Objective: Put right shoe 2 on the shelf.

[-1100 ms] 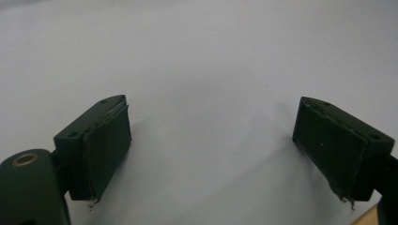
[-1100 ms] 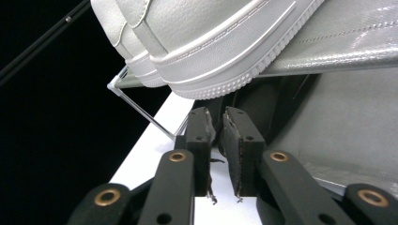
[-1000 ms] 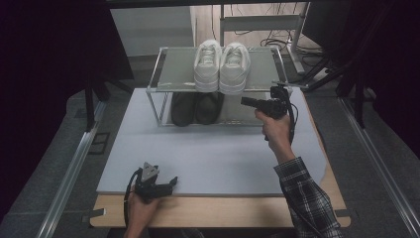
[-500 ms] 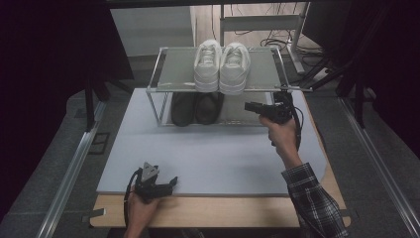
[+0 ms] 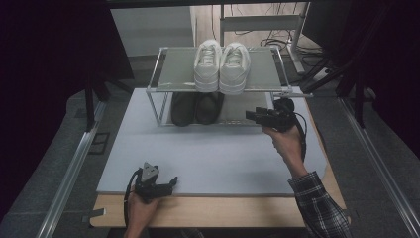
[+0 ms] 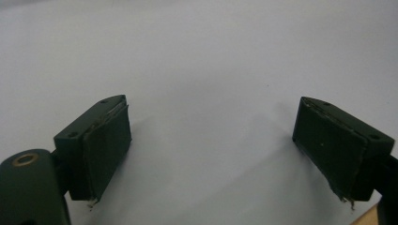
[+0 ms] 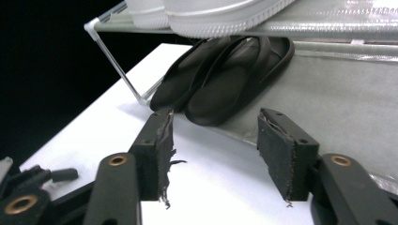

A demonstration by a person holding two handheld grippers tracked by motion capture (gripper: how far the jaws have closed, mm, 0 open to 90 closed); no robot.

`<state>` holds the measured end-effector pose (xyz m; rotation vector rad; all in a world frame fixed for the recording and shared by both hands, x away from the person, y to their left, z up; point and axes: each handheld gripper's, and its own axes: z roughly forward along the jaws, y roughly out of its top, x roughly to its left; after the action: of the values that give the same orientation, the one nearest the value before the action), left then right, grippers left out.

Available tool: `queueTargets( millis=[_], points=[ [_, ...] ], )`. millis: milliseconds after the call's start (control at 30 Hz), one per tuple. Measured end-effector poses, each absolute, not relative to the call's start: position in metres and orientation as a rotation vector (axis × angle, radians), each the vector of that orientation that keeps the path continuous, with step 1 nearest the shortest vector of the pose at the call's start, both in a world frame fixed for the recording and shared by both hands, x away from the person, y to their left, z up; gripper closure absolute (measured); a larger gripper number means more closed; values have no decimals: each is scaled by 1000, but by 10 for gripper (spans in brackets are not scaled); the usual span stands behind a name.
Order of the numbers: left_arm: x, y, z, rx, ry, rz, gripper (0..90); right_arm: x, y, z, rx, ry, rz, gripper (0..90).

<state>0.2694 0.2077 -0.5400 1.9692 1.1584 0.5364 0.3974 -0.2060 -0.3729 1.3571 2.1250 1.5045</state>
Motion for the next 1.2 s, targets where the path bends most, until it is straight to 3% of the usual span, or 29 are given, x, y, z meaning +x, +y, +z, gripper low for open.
queueTargets(
  millis=[867, 1200],
  points=[
    [270, 208, -540, 1968, 1157, 539, 117, 349, -225, -391, 1161, 2210, 1405, 201],
    [270, 208, -540, 1968, 1157, 539, 116, 330, -241, -406, 1137, 2212, 1339, 166]
  ],
)
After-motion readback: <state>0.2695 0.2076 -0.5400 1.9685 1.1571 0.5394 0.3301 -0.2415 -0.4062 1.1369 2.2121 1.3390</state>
